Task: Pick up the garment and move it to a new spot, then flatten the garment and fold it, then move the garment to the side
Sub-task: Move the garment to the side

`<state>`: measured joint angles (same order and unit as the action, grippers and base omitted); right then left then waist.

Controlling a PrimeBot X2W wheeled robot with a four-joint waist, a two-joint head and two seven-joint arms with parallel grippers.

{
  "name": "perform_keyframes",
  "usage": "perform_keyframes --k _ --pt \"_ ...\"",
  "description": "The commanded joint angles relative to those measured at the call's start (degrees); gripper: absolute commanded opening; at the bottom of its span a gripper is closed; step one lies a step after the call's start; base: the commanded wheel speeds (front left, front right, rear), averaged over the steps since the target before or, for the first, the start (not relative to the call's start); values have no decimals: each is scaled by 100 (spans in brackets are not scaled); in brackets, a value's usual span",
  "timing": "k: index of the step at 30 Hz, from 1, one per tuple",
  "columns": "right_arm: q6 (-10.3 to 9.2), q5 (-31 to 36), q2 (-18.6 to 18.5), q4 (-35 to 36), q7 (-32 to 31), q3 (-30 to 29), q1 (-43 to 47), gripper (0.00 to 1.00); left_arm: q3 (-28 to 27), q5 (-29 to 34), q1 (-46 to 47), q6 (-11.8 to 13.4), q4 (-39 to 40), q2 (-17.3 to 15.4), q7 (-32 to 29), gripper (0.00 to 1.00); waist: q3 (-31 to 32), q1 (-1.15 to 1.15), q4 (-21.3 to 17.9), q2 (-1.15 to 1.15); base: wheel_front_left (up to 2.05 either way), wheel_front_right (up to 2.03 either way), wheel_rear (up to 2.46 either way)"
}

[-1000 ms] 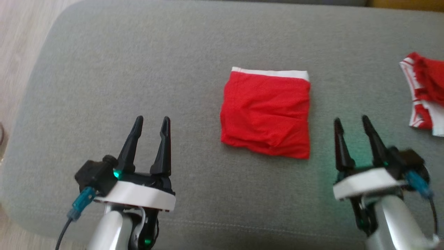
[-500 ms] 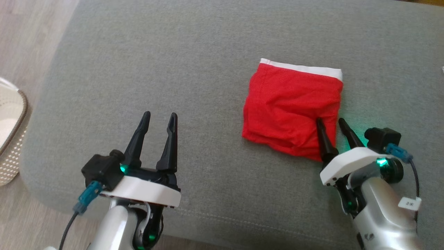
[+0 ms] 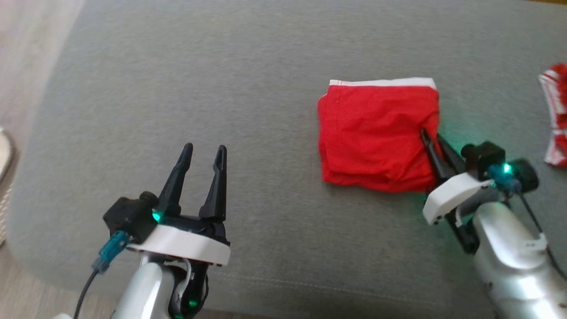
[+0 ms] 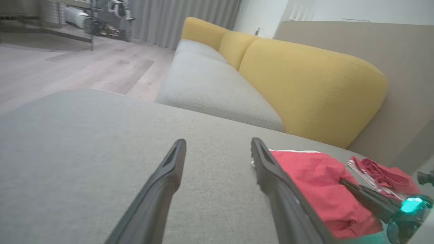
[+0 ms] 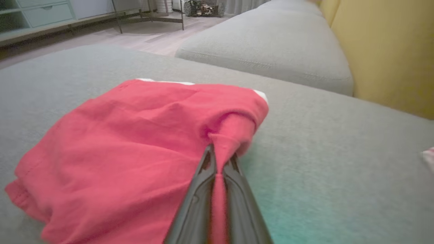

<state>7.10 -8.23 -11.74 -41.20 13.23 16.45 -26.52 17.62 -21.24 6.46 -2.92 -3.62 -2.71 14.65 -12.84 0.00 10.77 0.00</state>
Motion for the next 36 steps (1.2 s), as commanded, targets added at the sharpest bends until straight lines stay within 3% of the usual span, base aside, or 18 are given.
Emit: perform_keyframes --k 1,7,15,20,28,30,34,35,36 --pt "39 63 -122 219 114 144 -185 0 -175 34 239 -36 173 -17 35 100 -26 0 -263 0 0 0 0" --pt "39 -128 -949 685 -161 709 -874 0 10 244 771 -182 240 -17 35 100 -502 0 -1367 0 0 0 0" --pt "39 -770 -1871 710 -421 1092 -1760 0 289 544 1410 -344 125 -17 35 100 -1133 0 -2183 0 0 0 0" --pt "39 -1045 -2263 568 -422 962 -2156 0 317 615 1501 -389 63 -17 35 100 -1370 0 -2326 0 0 0 0" --pt "39 -1422 -2549 162 -518 543 -2567 0 231 747 1489 -443 -14 -17 35 100 -1658 0 -2331 0 0 0 0" --pt "39 -1587 -2434 104 -543 478 -2578 0 183 743 1494 -448 2 -17 35 100 -1691 0 -2302 0 0 0 0" --pt "39 -1245 -2462 -317 -466 143 -2723 0 121 744 1513 -454 29 -17 35 100 -1731 0 -2229 0 0 0 0" --pt "39 -1156 -2436 -410 -454 62 -2753 5 113 739 1512 -454 34 -17 35 100 -1732 0 -2217 0 0 0 0" --pt "39 -1077 -2393 -481 -446 -10 -2775 53 107 736 1511 -455 37 -17 35 100 -1731 0 -2207 0 0 0 0"
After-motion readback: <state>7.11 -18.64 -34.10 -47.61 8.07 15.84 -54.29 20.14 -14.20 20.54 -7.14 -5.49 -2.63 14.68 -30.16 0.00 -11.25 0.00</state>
